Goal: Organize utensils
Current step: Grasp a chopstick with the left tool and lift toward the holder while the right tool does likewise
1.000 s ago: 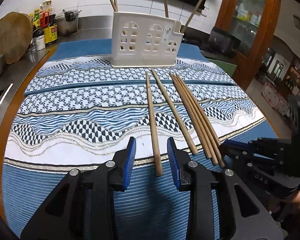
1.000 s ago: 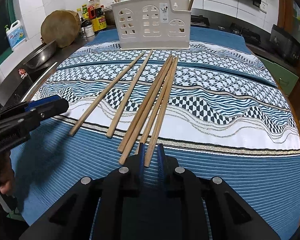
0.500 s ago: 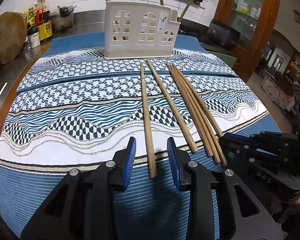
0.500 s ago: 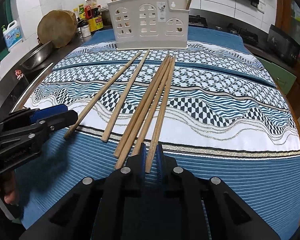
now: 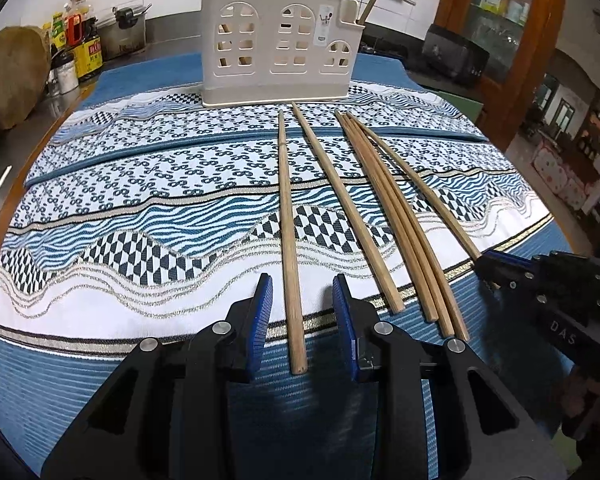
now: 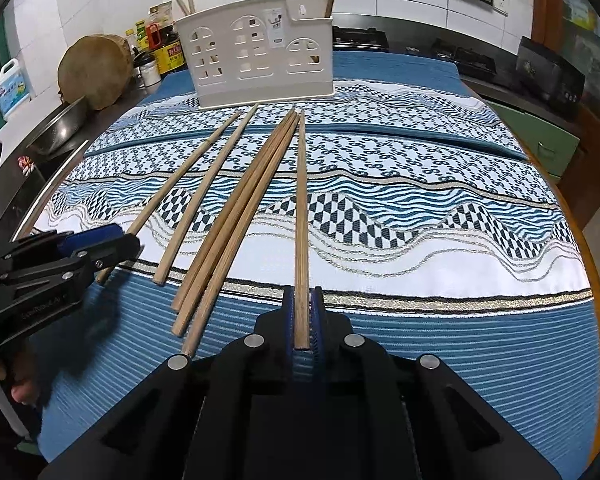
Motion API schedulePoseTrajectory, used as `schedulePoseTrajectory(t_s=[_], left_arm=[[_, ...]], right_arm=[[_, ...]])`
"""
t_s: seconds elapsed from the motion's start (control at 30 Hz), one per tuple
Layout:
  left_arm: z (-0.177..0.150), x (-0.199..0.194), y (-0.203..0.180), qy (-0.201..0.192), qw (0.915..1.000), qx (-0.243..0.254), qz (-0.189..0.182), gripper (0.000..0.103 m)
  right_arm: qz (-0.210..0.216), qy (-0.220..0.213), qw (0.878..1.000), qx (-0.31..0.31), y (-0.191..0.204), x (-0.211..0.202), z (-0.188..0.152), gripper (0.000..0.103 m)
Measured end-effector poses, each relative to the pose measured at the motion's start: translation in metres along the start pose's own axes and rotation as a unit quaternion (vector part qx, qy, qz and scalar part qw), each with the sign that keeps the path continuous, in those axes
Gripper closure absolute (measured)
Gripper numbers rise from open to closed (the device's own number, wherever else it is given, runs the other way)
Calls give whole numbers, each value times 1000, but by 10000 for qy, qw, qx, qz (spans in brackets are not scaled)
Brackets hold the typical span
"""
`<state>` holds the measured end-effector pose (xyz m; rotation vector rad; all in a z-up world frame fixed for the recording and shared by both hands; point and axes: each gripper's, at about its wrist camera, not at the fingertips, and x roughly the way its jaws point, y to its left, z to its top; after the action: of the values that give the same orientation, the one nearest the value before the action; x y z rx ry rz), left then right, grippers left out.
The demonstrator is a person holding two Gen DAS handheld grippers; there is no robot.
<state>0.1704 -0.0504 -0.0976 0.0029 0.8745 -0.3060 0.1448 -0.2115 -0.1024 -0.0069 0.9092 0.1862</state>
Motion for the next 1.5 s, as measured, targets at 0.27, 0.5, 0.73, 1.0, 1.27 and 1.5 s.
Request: schedulePoseTrajectory(t_s=[0.27,0.5,0.73,1.0,1.27,1.5], left_arm=[[2,1,-6,23,9994,162,290,97],[15,-28,0,-362,9992,63,180,97],[41,-67,13,-975,9952,-43,-78,97],[77,-79,26,-1366,9905,-29,-134,97],[99,-71,39,-1391,9901,-39,-184,97],[123,-72,48,-1459,9891,49,-175,97]], right_arm=[[67,-53,10000,11,-3,0,0,96],[119,-395,9991,38,-6,-26,8,96],[121,-1126,9935,-138,-5,-75,47,96],[153,-1443,9887,-376,-9,-95,121,96],[144,-1522,9863,-619,-10,-111,206,96],[-45,-1743,9808,-869,-3,-135,267,96]])
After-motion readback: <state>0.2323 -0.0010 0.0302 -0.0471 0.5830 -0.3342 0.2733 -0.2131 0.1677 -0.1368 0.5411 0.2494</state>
